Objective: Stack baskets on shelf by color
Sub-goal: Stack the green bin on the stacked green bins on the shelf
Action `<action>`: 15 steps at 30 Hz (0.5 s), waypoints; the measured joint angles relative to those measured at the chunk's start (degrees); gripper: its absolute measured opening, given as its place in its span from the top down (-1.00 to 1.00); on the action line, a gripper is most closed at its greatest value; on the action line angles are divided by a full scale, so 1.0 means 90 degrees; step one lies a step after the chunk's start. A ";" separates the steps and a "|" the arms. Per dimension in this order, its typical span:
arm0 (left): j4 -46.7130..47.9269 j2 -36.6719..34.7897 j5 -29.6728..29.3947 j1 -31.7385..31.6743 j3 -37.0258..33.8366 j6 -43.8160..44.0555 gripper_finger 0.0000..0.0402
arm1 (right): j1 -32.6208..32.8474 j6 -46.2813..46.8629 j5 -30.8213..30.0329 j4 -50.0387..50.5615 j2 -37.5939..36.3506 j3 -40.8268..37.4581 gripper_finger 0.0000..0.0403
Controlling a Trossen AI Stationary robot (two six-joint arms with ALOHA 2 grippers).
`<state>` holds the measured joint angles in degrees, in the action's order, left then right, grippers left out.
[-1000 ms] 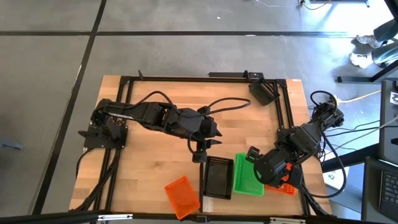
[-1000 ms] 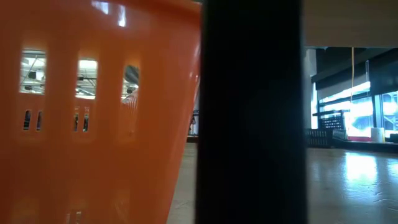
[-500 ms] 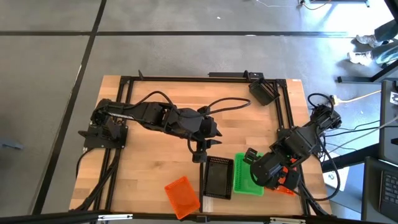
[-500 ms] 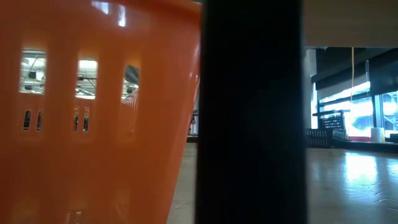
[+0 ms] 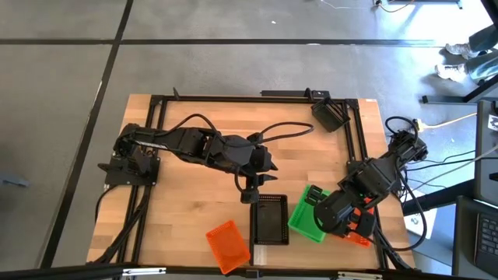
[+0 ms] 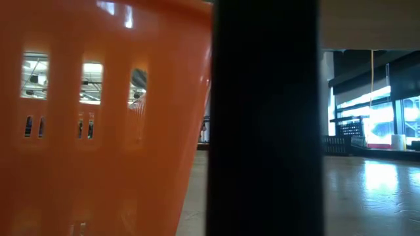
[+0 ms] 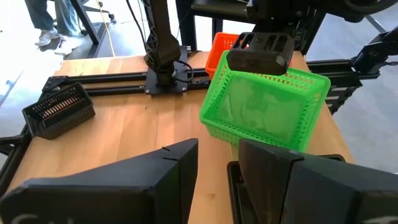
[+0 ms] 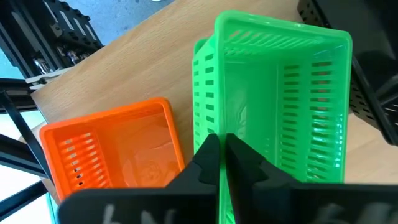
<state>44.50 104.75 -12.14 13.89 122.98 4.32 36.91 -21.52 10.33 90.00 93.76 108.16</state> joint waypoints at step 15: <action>-0.0004 0.0000 0.0000 0.0002 0.0000 0.0000 0.47 | 0.0000 0.0363 0.0029 0.0002 -0.0022 0.0000 0.85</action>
<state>44.47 104.75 -12.14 13.91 122.98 4.32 36.91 -18.26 10.59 90.02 93.56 108.16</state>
